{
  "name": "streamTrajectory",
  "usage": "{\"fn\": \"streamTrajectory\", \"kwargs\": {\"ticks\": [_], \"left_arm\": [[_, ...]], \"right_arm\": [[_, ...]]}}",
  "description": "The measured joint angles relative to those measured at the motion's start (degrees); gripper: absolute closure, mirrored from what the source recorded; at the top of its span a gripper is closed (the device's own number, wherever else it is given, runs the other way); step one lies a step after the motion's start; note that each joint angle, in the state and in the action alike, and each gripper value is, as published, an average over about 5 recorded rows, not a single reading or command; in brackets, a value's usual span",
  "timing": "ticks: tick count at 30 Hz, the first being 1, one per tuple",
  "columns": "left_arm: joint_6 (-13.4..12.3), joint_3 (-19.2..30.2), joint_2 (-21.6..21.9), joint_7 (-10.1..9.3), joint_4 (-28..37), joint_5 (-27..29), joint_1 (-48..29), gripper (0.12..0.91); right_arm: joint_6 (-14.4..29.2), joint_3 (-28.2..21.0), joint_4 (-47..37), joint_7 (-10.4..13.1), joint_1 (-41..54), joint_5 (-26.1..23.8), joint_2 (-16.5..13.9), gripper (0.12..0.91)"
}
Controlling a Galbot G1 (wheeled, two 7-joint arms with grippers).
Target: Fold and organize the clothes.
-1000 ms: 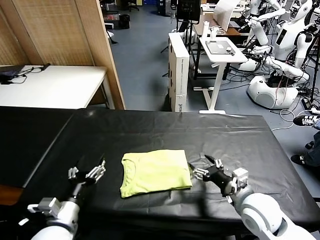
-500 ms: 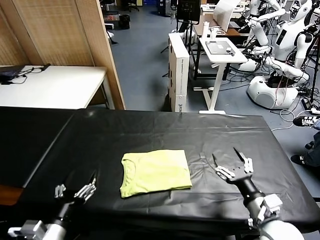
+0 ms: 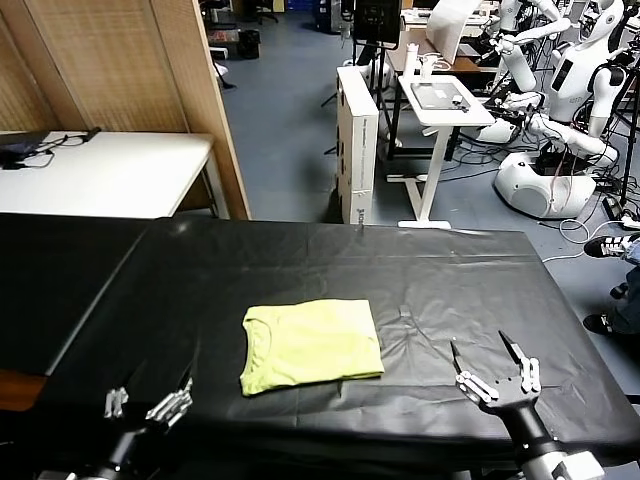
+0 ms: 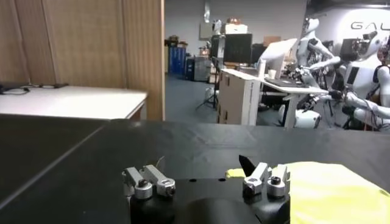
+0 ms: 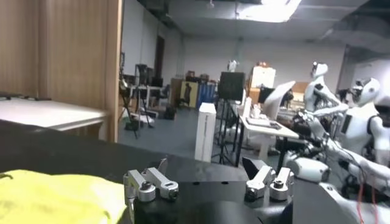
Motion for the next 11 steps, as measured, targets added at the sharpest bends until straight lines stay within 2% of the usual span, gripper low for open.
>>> {"fn": "streamTrajectory", "kwargs": {"ticks": [11], "left_arm": [[-0.13,-0.29,-1.99,0.87,-0.76,0.46,1.45,0.123]], "right_arm": [[-1.72,1.33,0.15,0.30,-1.88,1.65,0.66,0.118]]}}
